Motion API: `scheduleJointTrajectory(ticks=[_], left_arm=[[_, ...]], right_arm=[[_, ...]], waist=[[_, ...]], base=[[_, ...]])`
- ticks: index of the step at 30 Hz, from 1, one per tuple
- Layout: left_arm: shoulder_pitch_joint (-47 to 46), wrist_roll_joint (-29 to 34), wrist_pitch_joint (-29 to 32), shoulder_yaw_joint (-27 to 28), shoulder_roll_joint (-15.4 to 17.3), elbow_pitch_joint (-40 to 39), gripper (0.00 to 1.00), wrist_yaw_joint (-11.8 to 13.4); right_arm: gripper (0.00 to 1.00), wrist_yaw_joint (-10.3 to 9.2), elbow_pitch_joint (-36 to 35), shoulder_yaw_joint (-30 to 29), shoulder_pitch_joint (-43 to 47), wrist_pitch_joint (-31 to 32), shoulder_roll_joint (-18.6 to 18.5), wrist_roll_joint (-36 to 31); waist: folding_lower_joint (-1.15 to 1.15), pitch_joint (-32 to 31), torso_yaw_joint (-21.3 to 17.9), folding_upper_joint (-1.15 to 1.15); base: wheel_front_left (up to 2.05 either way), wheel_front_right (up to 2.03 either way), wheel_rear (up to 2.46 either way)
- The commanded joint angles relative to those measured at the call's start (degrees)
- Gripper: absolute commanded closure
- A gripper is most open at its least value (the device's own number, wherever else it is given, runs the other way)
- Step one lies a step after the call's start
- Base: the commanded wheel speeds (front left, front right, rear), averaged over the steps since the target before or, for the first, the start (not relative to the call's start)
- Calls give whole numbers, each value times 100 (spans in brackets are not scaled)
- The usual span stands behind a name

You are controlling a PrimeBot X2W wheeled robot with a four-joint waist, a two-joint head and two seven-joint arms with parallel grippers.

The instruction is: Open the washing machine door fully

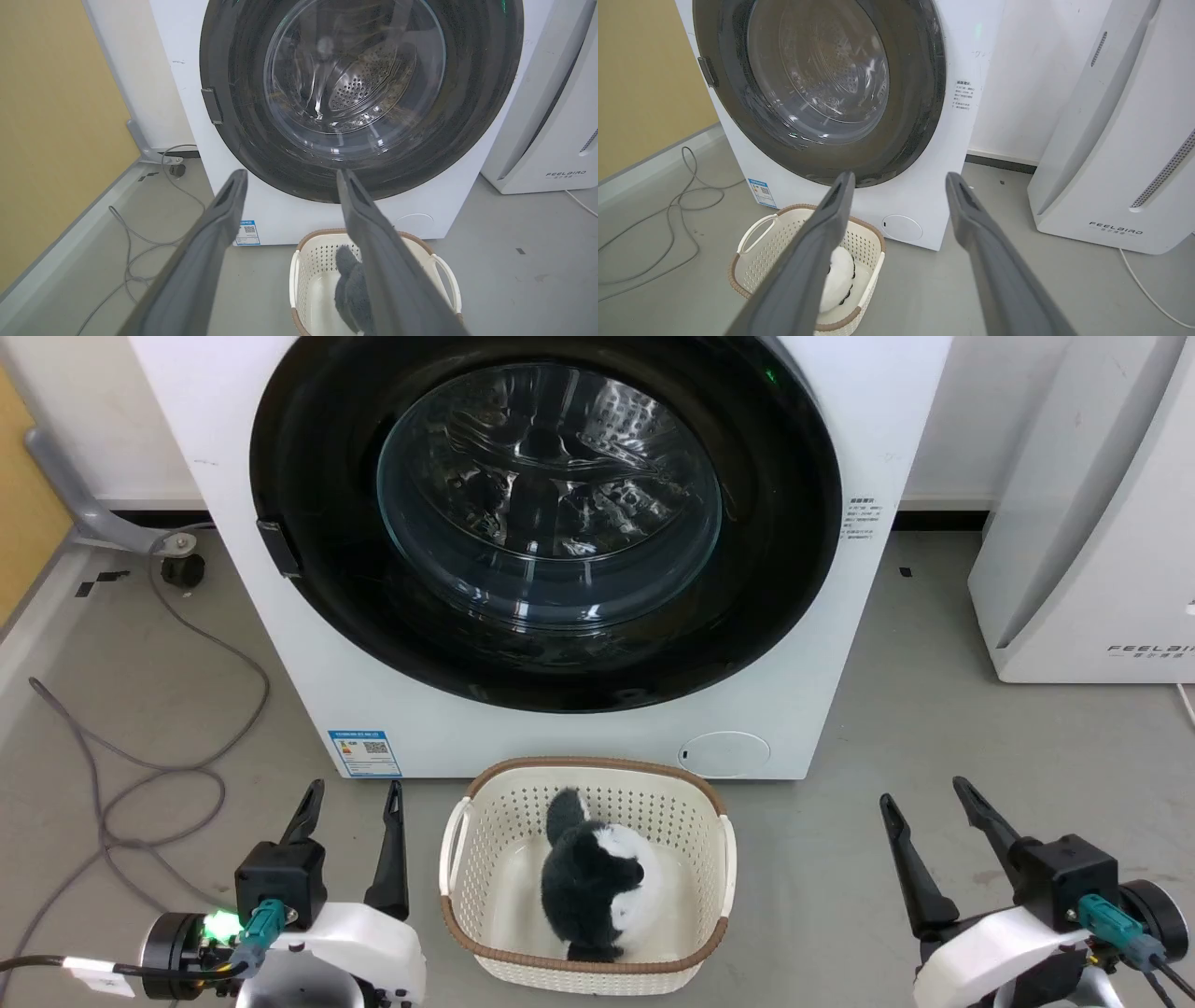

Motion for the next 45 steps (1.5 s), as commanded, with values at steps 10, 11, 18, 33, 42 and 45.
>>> scheduleJointTrajectory(ticks=[10, 11, 18, 33, 42, 45], left_arm=[[-3, -115, -171, -54, 1, -8, 0, 137], [-3, -123, -183, -59, 1, -10, 0, 147], [-8, -173, -267, -93, 2, -17, 0, 217], [-47, -288, -447, -164, 3, -38, 0, 364], [-79, -361, -554, -216, 4, -58, 0, 458], [-97, -386, -590, -238, 4, -69, 0, 494]], right_arm=[[0, -1, -17, -86, 5, -170, 3, 320], [0, -1, -18, -97, 3, -182, 4, 345], [0, -1, 5, -187, -51, -265, 5, 537], [0, -2, 179, -346, -288, -444, 9, 1034], [100, -2, 378, -395, -506, -552, 11, 1641], [100, -3, 498, -388, -640, -588, 11, 1980]], waist=[[0, 14, 7, 0], [0, 15, 7, 0], [0, 31, 20, 0], [0, 113, 81, 0], [0, 189, 134, 0], [0, 229, 152, 0]], base=[[0, 0, 0], [0, 0, 0], [0, 0, 0], [0, 0, 0], [0, 0, 0], [0, 0, 0]])
